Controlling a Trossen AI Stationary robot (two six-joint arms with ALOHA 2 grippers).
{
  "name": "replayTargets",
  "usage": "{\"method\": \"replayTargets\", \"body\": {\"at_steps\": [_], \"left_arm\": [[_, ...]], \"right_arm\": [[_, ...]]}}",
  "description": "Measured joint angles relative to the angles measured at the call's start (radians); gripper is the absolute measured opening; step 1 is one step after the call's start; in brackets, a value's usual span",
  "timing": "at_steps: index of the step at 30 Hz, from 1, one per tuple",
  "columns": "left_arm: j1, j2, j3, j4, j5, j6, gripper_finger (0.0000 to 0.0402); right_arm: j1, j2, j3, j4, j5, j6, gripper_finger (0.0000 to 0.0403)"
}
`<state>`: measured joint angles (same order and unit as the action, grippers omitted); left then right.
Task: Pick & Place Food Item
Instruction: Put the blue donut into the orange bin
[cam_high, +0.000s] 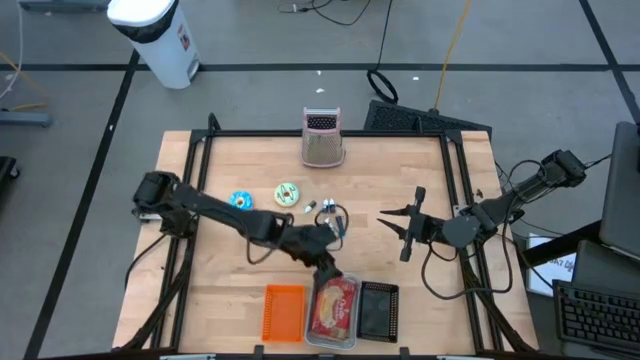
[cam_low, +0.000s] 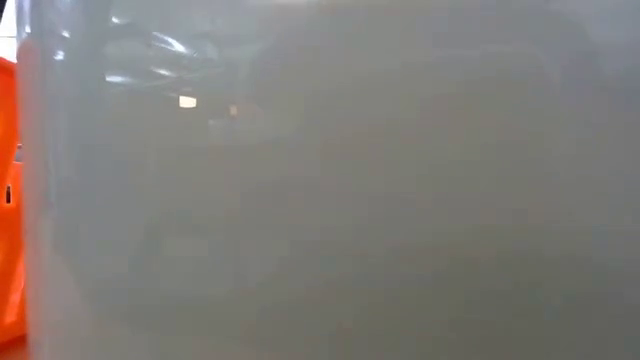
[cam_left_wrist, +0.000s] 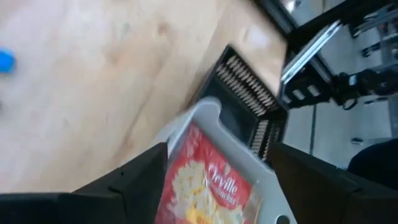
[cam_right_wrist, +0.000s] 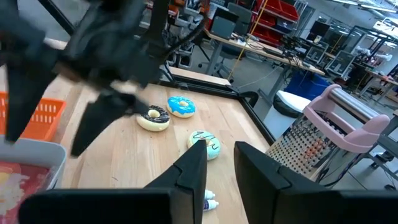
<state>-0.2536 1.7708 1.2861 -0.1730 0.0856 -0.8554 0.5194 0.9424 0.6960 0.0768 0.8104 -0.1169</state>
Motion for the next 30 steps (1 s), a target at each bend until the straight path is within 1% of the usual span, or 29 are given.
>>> {"method": "replayTargets", "body": {"at_steps": [2, 4, 6, 8, 11, 12, 15, 16, 18, 20, 25, 28, 30], "left_arm": [[0.014, -0.052, 0.0, -0.055, -0.014, 0.048, 0.03], [0.027, -0.115, 0.001, -0.093, -0.058, 0.093, 0.0304], [0.036, -0.197, 0.0, -0.214, -0.15, 0.138, 0.0305], [0.032, -0.282, 0.002, -0.35, -0.3, 0.148, 0.0304], [-0.008, -0.375, 0.002, -0.645, -0.553, 0.068, 0.0298], [-0.019, -0.397, 0.002, -0.737, -0.613, 0.018, 0.0295], [-0.019, -0.43, -0.003, -1.037, -0.705, -0.148, 0.0285], [-0.016, -0.439, -0.012, -1.096, -0.727, -0.2, 0.0281], [-0.011, -0.472, -0.066, -1.156, -0.733, -0.268, 0.0275], [0.011, -0.521, -0.144, -1.135, -0.703, -0.287, 0.0267], [0.125, -0.634, -0.422, -0.956, -0.584, -0.273, 0.0251], [0.21, -0.68, -0.581, -0.832, -0.522, -0.261, 0.0245], [0.264, -0.698, -0.663, -0.732, -0.493, -0.249, 0.0244]], "right_arm": [[0.0, 0.0, 0.0, -0.006, 0.0, 0.001, 0.0071], [0.0, 0.0, 0.0, -0.011, 0.0, 0.004, 0.0071], [0.0, 0.0, 0.0, -0.014, 0.0, 0.005, 0.0071], [0.0, 0.0, 0.0, -0.023, 0.0, 0.008, 0.0071], [0.0, 0.0, 0.0, -0.026, 0.0, 0.009, 0.0071], [0.0, 0.0, 0.0, -0.029, 0.0, 0.008, 0.0071], [0.0, 0.0, 0.0, -0.029, 0.0, 0.007, 0.0071], [0.0, 0.0, 0.0, -0.029, 0.0, 0.006, 0.0071], [0.0, 0.0, 0.0, -0.027, 0.0, 0.006, 0.0071], [0.0, 0.0, 0.0, -0.027, 0.0, 0.009, 0.0071], [0.0, 0.0, 0.0, -0.026, 0.0, 0.019, 0.0071], [0.0, 0.0, 0.0, -0.025, 0.0, 0.019, 0.0071], [0.0, 0.0, 0.0, -0.025, 0.0, 0.019, 0.0071]]}}
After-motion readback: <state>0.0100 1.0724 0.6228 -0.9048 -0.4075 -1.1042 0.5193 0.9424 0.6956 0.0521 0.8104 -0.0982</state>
